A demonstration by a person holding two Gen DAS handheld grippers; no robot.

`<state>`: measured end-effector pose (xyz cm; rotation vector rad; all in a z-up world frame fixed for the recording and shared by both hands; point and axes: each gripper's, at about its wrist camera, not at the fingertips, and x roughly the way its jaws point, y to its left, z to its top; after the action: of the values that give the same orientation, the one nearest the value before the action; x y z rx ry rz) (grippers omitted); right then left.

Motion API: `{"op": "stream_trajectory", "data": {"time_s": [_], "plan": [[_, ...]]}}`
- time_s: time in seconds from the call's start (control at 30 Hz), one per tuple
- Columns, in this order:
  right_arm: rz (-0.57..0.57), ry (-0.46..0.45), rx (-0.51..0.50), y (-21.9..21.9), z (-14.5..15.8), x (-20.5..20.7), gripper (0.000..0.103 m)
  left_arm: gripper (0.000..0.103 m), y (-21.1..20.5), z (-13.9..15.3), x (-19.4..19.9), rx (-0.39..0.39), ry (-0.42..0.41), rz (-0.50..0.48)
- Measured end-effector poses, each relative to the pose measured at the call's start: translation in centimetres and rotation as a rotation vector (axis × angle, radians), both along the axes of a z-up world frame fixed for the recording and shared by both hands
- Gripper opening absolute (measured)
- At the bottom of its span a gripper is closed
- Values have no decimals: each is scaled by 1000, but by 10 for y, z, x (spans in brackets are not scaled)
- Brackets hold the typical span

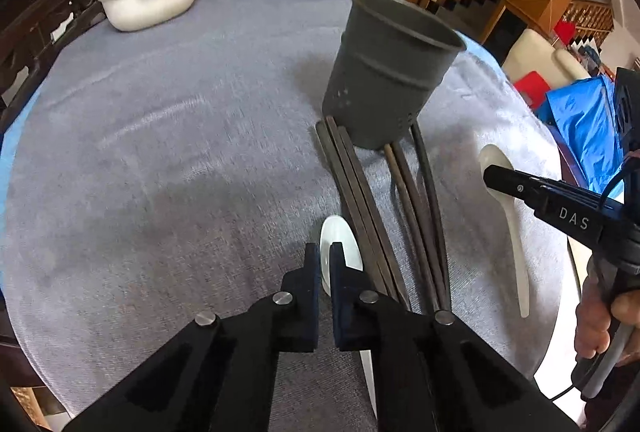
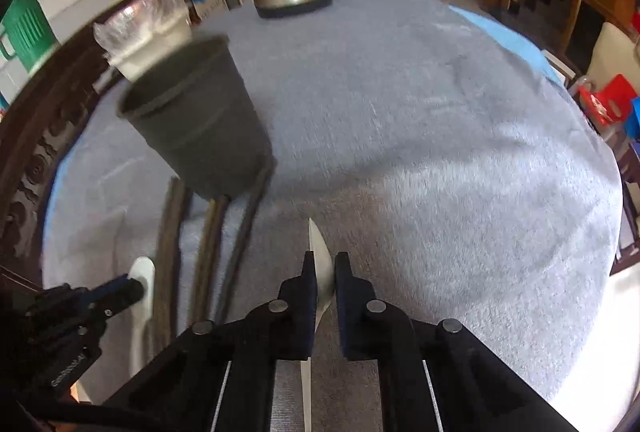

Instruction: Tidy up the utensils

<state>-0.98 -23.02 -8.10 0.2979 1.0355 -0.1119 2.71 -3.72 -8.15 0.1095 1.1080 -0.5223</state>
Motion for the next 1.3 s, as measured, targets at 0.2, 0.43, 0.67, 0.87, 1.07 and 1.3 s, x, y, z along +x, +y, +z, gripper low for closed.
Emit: {"op": "stream_trajectory", "data": {"time_s": [0.2, 0.43, 0.67, 0.87, 1.07, 1.3], "plan": [[-8, -60, 92, -11, 15, -2, 8, 4, 9, 19, 3, -2, -44, 0], [-22, -85, 120, -15, 13, -6, 8, 22, 15, 2, 2, -20, 85, 25], [-18, -74, 156, -15, 3, -12, 8, 28, -5, -7, -1, 31, 96, -14], [-23, -82, 178, -23, 1, -13, 8, 28, -11, -6, 5, 38, 104, -11], [-18, -72, 216, -24, -7, -14, 8, 21, -22, -10, 13, 64, 63, -27], [-19, -87, 221, -26, -3, -17, 8, 7, -21, -9, 9, 58, 33, -19]]}}
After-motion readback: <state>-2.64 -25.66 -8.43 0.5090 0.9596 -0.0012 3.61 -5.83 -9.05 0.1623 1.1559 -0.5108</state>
